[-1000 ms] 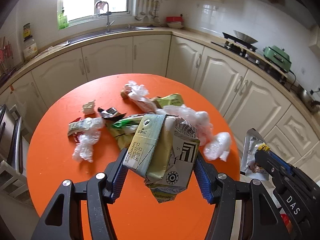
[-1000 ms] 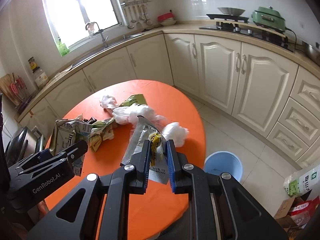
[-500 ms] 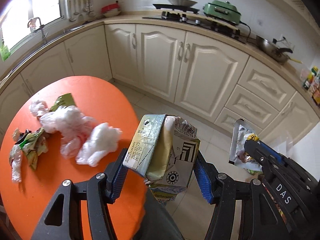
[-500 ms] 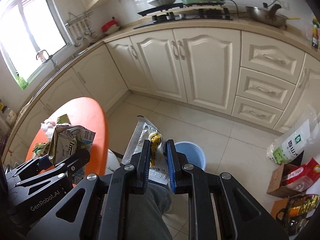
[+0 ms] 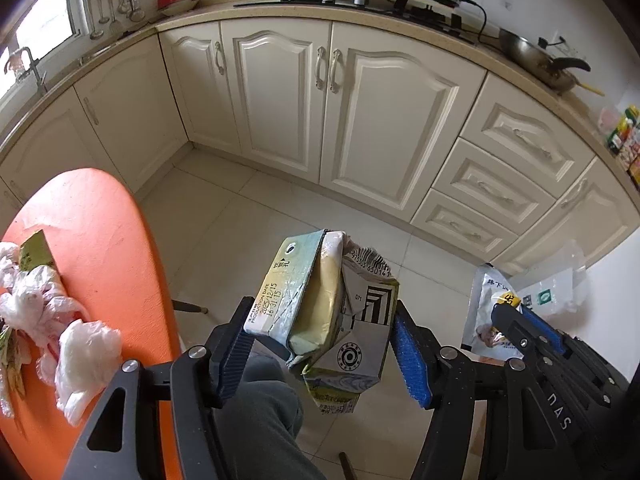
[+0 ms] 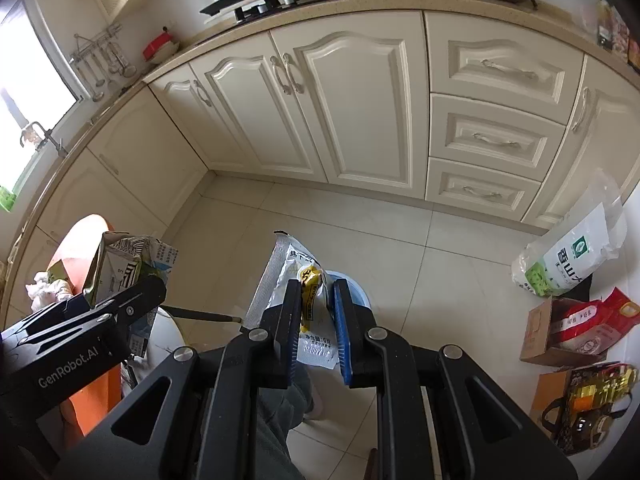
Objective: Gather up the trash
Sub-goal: 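Carry both held wrappers over the blue bin and open both tools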
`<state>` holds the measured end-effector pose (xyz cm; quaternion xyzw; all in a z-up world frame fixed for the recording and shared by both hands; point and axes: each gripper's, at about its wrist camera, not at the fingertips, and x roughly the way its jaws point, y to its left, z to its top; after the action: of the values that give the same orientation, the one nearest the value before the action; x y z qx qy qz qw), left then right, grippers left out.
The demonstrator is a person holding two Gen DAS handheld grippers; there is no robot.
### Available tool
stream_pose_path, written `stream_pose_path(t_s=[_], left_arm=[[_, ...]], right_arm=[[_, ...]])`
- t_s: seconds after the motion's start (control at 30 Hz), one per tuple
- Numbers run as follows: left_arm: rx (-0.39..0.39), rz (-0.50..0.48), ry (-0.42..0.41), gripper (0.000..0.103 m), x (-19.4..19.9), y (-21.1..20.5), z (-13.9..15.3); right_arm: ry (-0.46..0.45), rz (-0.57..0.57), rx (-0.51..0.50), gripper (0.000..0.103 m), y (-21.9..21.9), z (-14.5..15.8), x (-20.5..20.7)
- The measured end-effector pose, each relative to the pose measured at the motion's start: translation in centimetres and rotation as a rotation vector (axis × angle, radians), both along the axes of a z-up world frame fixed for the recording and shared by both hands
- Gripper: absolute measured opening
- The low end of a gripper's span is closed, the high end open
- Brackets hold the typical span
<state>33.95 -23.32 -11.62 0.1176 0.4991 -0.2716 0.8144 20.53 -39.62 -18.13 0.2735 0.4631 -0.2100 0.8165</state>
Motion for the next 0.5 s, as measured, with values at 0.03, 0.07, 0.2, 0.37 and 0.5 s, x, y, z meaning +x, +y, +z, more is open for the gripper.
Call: stream_pose_path(t_s=[0.03, 0.07, 0.2, 0.37, 0.5], left_arm=[[-0.008, -0.003, 0.028, 0.074, 0.8, -0.4, -0.4], [-0.020, 0.003, 0.058, 0.078, 1.9, -0.5, -0.9], [-0.002, 0.058, 0.056, 0.078, 4.6, 0.1, -1.9], [0.008, 0.123, 0.095, 0.078, 6.8, 0.1, -3.1], [0.009, 0.146, 0.087, 0.078, 7.3, -0.4, -3.0]], right_arm=[[0.001, -0.001, 0.002, 0.016, -0.3, -0.2, 0.4], [0.002, -0.001, 0.002, 0.016, -0.4, -0.3, 0.6], [0.021, 0.008, 0.009, 0.016, -0.6, -1.5, 1.7], [0.045, 0.035, 0.024, 0.016, -0.3, -2.7, 3.2], [0.010, 0.061, 0.003, 0.019, 0.5, -2.0, 4.6]])
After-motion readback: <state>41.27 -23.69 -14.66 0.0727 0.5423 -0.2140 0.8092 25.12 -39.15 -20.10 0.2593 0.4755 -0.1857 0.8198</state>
